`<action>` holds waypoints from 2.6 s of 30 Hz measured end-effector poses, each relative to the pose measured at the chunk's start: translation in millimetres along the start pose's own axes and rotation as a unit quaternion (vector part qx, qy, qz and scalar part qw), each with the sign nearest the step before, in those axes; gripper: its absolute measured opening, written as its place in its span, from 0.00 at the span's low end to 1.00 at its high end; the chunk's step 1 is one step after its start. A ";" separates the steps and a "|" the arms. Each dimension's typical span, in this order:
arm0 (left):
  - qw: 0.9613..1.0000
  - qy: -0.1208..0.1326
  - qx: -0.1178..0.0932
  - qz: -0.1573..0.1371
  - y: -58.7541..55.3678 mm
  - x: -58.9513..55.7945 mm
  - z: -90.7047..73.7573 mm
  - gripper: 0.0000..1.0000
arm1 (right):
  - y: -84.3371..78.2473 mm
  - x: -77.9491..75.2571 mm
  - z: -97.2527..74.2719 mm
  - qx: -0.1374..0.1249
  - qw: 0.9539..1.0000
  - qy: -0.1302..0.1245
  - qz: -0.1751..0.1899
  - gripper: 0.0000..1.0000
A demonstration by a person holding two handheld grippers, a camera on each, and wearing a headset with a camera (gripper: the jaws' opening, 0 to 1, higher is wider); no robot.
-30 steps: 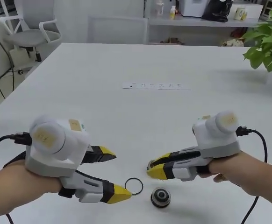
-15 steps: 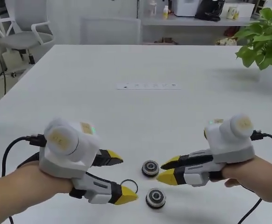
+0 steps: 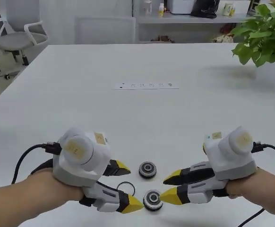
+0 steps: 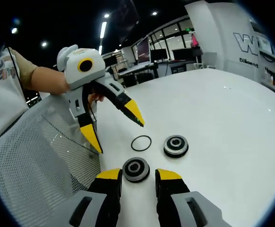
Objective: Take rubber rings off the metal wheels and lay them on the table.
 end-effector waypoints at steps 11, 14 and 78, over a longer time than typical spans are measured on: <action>1.000 -0.010 0.003 -0.003 0.1 -5.4 14.9 0.43 | -13.1 0.1 11.0 0.034 0.999 0.003 -0.027 0.24; 1.000 -0.013 0.006 -0.001 -1.1 -7.3 18.4 0.41 | -14.9 0.0 13.6 0.040 0.999 0.004 -0.033 0.23; 0.999 -0.011 -0.022 0.040 -2.0 -22.1 38.2 0.13 | -16.9 1.6 14.8 0.045 0.995 -0.011 -0.085 0.17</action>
Point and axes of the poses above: the centre of the closed fingertips' face, and the gripper's own axes: z roughly forward along the fingers, x roughly to its left, y roughly out of its top, the point moved 5 cm from there along -z, roughly backward along the fingers, and after that the axes turned 12 degrees about y, right-handed, at the moved point
